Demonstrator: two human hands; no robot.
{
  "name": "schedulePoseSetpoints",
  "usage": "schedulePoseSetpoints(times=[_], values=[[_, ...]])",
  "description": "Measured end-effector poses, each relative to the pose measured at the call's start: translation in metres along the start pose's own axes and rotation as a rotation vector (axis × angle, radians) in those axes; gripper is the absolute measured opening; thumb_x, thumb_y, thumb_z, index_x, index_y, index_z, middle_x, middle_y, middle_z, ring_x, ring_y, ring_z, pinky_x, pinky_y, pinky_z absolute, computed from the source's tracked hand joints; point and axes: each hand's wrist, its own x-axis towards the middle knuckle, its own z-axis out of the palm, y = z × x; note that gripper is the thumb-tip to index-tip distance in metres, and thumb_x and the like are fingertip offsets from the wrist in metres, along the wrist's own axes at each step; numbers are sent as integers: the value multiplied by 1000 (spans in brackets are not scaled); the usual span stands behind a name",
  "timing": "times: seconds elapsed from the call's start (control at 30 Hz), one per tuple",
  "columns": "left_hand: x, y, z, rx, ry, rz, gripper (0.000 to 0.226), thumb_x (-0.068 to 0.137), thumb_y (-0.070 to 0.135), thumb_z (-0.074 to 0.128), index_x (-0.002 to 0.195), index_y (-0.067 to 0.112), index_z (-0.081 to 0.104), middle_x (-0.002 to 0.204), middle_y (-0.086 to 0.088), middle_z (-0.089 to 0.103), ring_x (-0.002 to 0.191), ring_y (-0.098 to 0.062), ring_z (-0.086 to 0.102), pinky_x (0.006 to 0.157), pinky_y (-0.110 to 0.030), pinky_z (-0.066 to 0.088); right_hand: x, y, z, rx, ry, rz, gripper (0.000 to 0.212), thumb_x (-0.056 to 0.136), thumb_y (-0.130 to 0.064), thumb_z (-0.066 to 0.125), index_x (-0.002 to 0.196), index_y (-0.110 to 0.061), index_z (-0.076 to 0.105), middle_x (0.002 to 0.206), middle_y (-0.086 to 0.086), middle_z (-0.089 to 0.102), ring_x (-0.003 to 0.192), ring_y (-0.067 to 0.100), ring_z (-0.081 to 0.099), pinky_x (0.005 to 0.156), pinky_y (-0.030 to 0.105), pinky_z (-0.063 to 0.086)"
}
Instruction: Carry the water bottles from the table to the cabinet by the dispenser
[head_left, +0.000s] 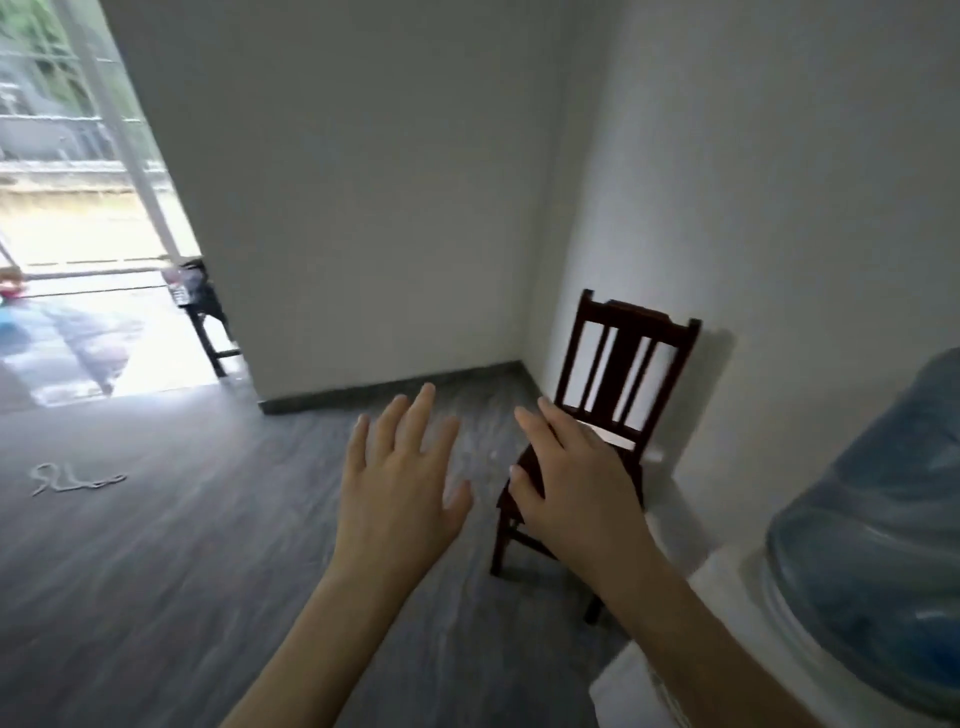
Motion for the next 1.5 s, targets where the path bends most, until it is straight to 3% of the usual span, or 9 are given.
schedulePoseSetpoints(times=[0.1, 0.27, 0.5, 0.67, 0.87, 1.0, 1.23, 1.5], values=[[-7, -49, -2, 69, 9, -146, 75, 67, 47, 88, 133, 19, 65, 155, -16, 48, 140, -39, 49, 111, -62, 39, 31, -39, 21, 21, -80, -110, 63, 87, -40, 51, 146, -15, 47, 152, 15, 44, 135, 33, 46, 109, 48, 41], [-11, -114, -3, 189, 6, -358, 80, 79, 61, 74, 148, 26, 52, 167, -10, 28, 152, -36, 31, 120, -57, 20, 84, -93, 47, 30, -200, -315, 67, 96, -42, 45, 156, -24, 25, 164, 6, 21, 150, 23, 21, 120, 44, 21], [19, -159, -7, 213, -14, -574, 83, 92, 70, 48, 161, 34, 19, 172, -3, -11, 159, -32, -5, 125, -54, 0, 159, -121, 70, 66, -279, -468, 71, 95, -50, 46, 157, -31, 17, 166, 1, 12, 150, 22, 18, 122, 45, 19], [50, -171, -11, 237, -20, -639, 83, 91, 70, 50, 160, 33, 22, 172, -3, -6, 159, -32, -1, 125, -55, 2, 212, -125, 83, 94, -326, -528, 71, 95, -51, 48, 156, -31, 18, 167, 2, 11, 151, 24, 15, 121, 44, 17], [89, -202, -9, 274, -91, -698, 83, 94, 72, 41, 162, 36, 9, 171, -1, -18, 159, -27, -9, 126, -53, -2, 264, -142, 102, 152, -399, -566, 75, 92, -58, 48, 156, -33, 16, 167, 0, 9, 151, 22, 13, 121, 45, 17], [112, -233, 1, 245, -88, -741, 84, 93, 72, 43, 162, 37, 10, 171, 0, -15, 159, -27, -6, 126, -52, 0, 297, -162, 126, 160, -422, -583, 78, 90, -63, 48, 156, -35, 16, 167, -1, 9, 151, 21, 14, 120, 46, 17], [152, -328, 10, 164, -87, -843, 83, 94, 70, 46, 162, 38, 9, 171, 1, -16, 159, -26, -2, 127, -51, 8, 367, -235, 168, 164, -404, -638, 72, 92, -57, 49, 154, -34, 22, 166, -1, 14, 149, 21, 21, 118, 45, 22], [215, -443, -2, 200, -37, -840, 80, 95, 65, 49, 161, 35, 14, 172, 0, -11, 159, -27, 1, 126, -52, 9, 455, -324, 209, 187, -365, -641, 65, 95, -50, 48, 153, -30, 26, 164, 1, 20, 146, 22, 27, 114, 45, 30]])
